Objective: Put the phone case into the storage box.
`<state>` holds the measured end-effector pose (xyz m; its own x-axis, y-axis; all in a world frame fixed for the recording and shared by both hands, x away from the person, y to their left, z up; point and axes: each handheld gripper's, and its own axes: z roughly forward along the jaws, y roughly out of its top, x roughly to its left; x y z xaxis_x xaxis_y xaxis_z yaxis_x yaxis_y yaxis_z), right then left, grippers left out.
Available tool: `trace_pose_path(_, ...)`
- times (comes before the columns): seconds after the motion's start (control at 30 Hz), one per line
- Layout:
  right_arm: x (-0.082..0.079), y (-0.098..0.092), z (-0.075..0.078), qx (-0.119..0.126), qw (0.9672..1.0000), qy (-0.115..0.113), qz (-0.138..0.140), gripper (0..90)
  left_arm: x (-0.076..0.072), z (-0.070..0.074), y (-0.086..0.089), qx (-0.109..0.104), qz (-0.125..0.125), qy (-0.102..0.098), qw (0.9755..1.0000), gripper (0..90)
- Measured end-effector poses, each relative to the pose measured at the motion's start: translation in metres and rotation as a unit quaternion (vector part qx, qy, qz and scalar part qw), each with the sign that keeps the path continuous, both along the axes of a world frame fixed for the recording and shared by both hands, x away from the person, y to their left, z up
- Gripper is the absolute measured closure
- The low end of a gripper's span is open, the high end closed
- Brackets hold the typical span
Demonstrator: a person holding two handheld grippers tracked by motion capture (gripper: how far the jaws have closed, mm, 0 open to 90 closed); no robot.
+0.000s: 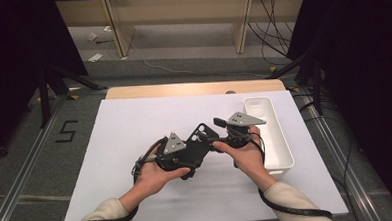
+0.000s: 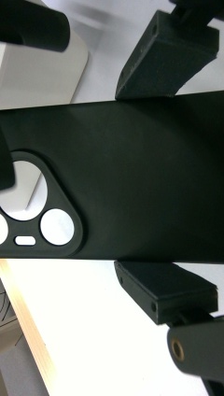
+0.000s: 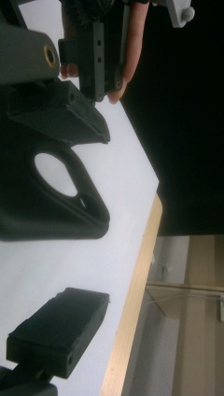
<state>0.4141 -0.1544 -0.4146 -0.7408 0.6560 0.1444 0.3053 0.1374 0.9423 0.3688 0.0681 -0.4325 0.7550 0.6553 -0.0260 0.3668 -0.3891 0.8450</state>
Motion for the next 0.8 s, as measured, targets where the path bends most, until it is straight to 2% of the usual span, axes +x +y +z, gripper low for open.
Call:
trace_pose_path(0.4,0.007,0.013,-0.005,0.004,0.9999,0.015,-0.003,26.2,-0.002,0.000,-0.003,-0.010,-0.005,0.000,0.9999,15.8)
trace_pose_path(0.57,0.009,0.016,-0.007,0.003,0.9997,0.024,-0.001,28.4,-0.002,0.000,-0.003,-0.011,0.001,0.000,0.9999,15.8)
trace_pose_path(0.8,0.011,0.018,-0.010,0.007,0.9992,0.039,0.000,33.1,-0.001,0.000,-0.002,-0.011,0.001,-0.010,0.9999,15.8)
